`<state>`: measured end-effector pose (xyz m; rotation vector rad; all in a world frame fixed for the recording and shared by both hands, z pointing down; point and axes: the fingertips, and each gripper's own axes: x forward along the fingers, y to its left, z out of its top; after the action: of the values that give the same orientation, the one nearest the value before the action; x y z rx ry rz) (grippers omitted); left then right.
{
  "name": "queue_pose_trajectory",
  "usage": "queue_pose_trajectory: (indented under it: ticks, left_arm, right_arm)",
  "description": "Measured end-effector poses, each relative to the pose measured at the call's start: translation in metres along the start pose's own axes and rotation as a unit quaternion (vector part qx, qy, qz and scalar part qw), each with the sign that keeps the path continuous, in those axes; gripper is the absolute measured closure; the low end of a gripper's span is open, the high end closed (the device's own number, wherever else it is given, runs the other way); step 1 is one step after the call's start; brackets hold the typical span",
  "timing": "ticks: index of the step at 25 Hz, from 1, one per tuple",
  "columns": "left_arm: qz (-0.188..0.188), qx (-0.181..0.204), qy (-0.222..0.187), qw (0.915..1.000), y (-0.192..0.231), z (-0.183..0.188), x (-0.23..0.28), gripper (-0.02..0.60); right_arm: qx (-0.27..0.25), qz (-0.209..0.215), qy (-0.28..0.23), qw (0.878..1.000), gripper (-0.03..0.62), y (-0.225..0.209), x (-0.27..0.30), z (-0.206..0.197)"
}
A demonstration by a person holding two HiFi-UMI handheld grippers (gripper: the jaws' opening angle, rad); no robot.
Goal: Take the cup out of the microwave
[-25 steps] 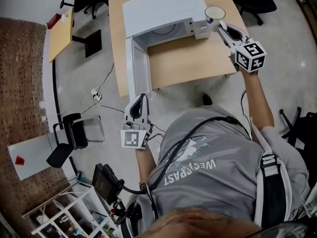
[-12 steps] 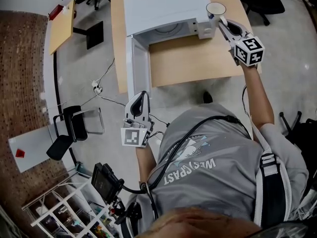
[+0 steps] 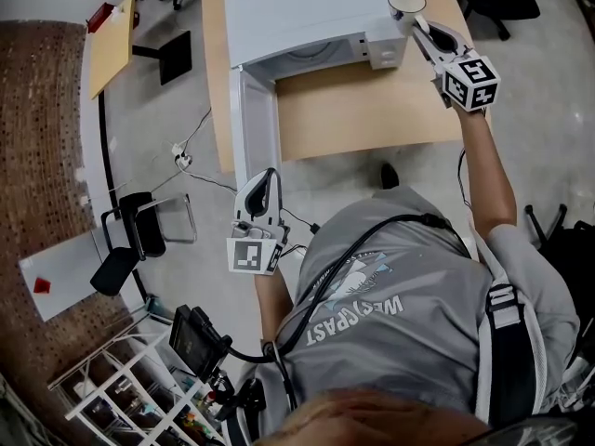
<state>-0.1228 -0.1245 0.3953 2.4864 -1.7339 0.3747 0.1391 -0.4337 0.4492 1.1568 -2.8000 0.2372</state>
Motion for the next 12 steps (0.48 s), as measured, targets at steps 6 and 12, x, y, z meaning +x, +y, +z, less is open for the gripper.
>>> queue_pose_trajectory:
  ticks: [6, 12]
  left_arm:
    - [-0.006, -0.002, 0.007, 1.0000, -0.005, -0.002, 0.013, 0.538]
    - [-0.013, -0.002, 0.015, 0.9998, -0.015, -0.001, 0.025, 0.538]
  right_arm:
    - [-0.004, -0.013, 0.004, 1.000, 0.523, -0.023, 0.005, -0.004]
    - [0.012, -0.036, 0.010, 0.999, 0.523, -0.055, 0.009, -0.016]
